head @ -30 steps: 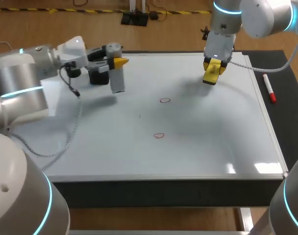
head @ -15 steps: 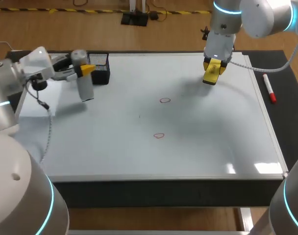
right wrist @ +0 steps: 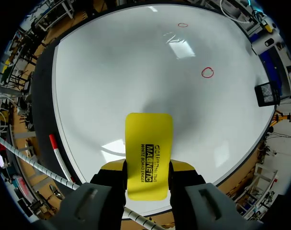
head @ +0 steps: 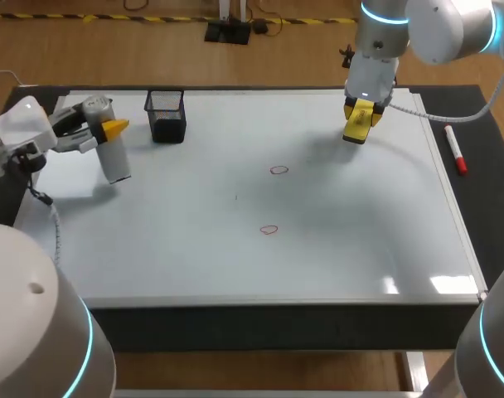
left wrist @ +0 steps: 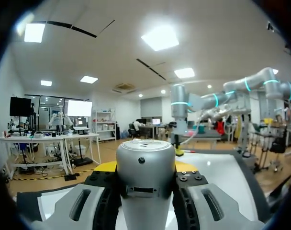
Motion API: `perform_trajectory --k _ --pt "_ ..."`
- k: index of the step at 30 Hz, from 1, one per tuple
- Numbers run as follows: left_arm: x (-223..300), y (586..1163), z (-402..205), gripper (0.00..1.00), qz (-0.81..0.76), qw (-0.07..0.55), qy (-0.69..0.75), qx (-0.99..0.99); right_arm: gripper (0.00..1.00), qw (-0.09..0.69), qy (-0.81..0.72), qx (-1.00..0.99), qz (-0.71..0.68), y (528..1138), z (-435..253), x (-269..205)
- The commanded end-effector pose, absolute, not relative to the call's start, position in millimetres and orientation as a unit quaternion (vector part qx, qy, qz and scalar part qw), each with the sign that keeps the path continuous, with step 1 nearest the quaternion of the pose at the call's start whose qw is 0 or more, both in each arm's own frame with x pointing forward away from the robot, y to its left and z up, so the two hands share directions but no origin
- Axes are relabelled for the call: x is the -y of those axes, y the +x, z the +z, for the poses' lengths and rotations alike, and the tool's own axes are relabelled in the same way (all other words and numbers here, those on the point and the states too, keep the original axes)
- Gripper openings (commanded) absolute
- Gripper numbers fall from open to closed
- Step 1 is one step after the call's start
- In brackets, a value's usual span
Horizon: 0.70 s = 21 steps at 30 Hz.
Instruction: Pick up the inspection probe, press it on each red-marked spot on the whiteboard one by one, put down the probe, pick up the eraser, and wipe off all the red marks.
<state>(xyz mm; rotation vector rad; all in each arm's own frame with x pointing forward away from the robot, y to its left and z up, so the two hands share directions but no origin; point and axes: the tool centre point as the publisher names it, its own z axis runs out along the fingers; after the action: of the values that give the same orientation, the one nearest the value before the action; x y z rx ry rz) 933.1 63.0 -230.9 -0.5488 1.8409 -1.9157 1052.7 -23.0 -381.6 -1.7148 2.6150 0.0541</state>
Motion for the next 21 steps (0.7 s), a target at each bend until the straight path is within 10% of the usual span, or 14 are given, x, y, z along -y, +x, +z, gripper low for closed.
perform_trajectory --k 1,21 --pt "-64.5 931.6 -229.5 0.00 -0.690 0.213 -0.197 -0.663 0.00 0.006 -0.549 -0.836 0.016 1053.2 -380.4 23.6" --pt "-64.5 931.6 -229.5 0.00 -0.690 0.213 -0.197 -0.663 0.00 0.019 -0.613 -0.790 0.027 999.4 -370.8 -65.9"
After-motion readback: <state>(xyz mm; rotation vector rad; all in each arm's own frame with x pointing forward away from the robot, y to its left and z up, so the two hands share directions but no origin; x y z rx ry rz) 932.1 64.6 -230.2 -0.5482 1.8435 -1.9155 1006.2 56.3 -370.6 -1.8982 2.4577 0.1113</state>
